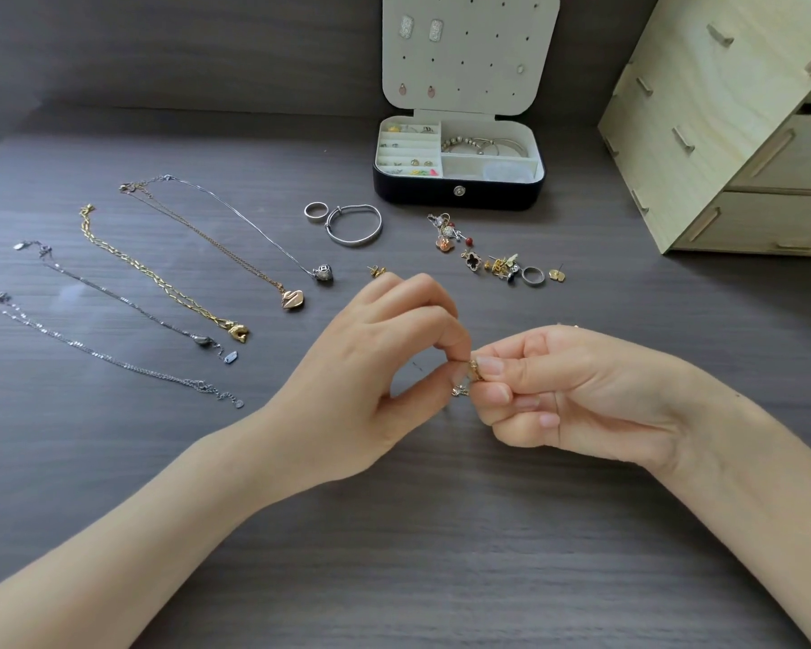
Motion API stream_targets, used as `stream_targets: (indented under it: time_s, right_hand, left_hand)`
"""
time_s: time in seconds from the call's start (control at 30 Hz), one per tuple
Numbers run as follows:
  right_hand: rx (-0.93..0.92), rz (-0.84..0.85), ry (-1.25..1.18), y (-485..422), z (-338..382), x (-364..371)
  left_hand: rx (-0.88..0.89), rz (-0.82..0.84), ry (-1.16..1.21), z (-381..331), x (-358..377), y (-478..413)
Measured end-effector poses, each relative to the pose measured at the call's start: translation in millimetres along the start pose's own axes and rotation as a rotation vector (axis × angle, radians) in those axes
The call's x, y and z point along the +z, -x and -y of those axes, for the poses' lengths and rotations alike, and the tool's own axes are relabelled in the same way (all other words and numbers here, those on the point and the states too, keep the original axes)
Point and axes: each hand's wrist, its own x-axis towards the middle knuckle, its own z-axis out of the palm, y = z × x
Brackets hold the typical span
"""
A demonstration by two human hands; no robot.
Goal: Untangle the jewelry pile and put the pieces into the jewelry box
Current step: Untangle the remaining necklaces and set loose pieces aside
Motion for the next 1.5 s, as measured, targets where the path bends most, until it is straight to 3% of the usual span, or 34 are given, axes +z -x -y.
stream_targets:
  time_s: [0.77,0.97,1.2,1.4,1.5]
  right_hand:
    - [0.037,-0.01,-0.19,0.9,0.8,4.4]
    - [0.061,-0.036,-0.213,0.7,1.0,7.6]
    - [0.015,-0.129,-0.046,3.4,0.6,13.9]
    - [-0.002,-0.133,0.038,4.7,0.5,14.2]
    - [0.007,-0.126,0.037,5.6,2.6,14.7]
  left_hand:
    - [-0.089,0.04,0.142,1.4,0.3,2.5]
    - [-0.169,0.087,0.272,1.6,0.4,4.8]
    - [-0.244,0.122,0.421,-1.1,0.9,5.4]
    - [-0.136,0.112,0.162,-1.3,-0.4,5.7]
    - [-0.151,0.114,0.175,-1.2,-1.0,6.0]
